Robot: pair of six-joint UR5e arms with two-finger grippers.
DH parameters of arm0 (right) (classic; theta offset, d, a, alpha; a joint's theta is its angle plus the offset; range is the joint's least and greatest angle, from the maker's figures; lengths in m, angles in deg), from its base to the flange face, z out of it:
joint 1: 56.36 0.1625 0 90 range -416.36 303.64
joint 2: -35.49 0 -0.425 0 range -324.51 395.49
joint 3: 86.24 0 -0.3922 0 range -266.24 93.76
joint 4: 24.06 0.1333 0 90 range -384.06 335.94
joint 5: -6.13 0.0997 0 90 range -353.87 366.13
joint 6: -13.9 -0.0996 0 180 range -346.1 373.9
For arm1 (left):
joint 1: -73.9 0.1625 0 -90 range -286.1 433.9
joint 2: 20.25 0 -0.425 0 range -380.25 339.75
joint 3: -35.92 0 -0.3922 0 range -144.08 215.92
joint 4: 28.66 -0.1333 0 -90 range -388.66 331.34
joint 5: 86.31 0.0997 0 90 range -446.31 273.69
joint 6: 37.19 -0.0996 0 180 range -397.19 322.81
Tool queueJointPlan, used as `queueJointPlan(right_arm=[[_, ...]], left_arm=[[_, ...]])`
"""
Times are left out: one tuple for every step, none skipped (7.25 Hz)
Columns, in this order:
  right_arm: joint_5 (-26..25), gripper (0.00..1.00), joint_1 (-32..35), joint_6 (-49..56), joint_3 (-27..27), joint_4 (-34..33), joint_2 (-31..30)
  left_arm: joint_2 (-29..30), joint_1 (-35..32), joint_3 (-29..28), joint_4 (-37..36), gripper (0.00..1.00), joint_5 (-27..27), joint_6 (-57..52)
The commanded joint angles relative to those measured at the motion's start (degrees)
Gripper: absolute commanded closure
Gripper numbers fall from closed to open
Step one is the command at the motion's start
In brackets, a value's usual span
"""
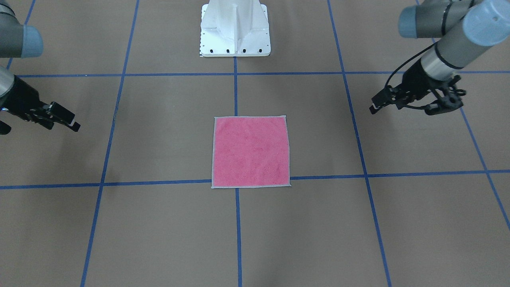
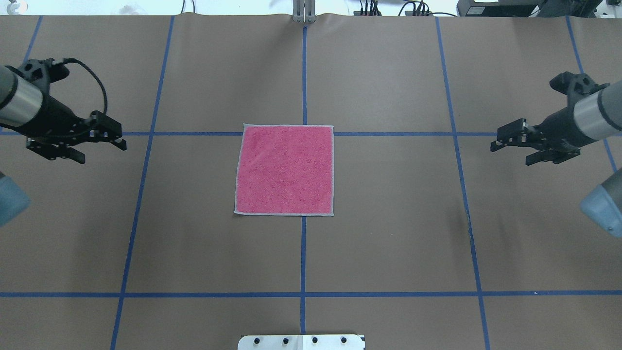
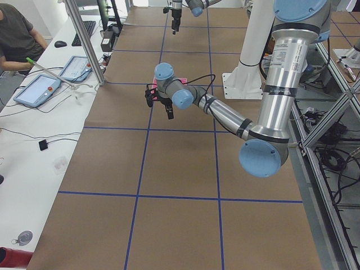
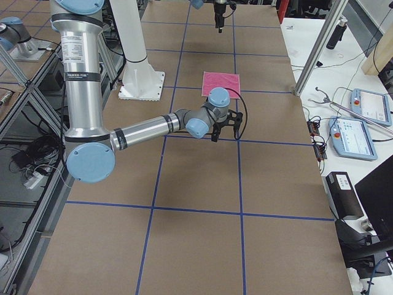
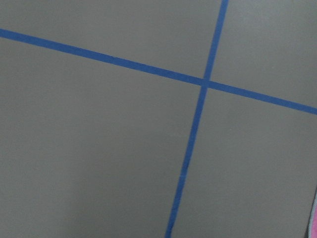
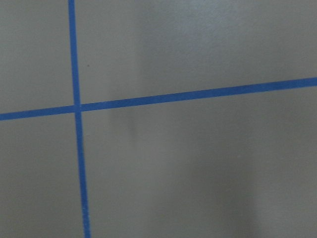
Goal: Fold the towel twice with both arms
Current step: 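Move the right gripper to the towel corner nearest the robot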
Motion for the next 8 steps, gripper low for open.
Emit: queueJointPlan(right_arm=[[-7.8, 0.0, -9.9, -17.5, 0.1, 0.0, 7.7], [-11.1, 0.0, -14.4, -26.2, 0.0, -0.4, 11.5], [-15.2, 0.01, -18.6, -31.6, 0.1, -0.4, 14.0], [-19.9, 0.04, -22.2, -35.5, 0.1, -3.2, 17.0], [-21.9, 0.1, -24.7, -37.7, -0.2, -8.9, 21.1], [-26.2, 0.19, -27.7, -37.8, -0.6, -10.9, 22.9], [-31.8, 0.22, -30.8, -37.6, -0.8, -10.8, 23.1], [-33.4, 0.22, -32.0, -36.6, -2.1, -10.7, 24.3]], left_arm=[[3.0, 2.9, -0.2, -0.1, 0.0, 2.0, 6.0], [3.0, 3.0, -0.6, -0.1, 0.0, 2.0, 6.0], [3.0, 3.0, -0.7, -0.1, 0.0, 2.0, 6.0], [3.1, 3.2, -0.7, -0.1, 0.0, 2.1, 6.1], [3.0, 3.2, -0.7, -0.1, 0.0, 2.0, 6.1], [3.1, 3.2, -0.8, -0.1, 0.0, 2.0, 6.0], [3.1, 3.2, -1.0, -0.1, 0.0, 2.0, 6.0], [3.1, 3.2, -1.1, -0.1, 0.0, 2.0, 6.0]])
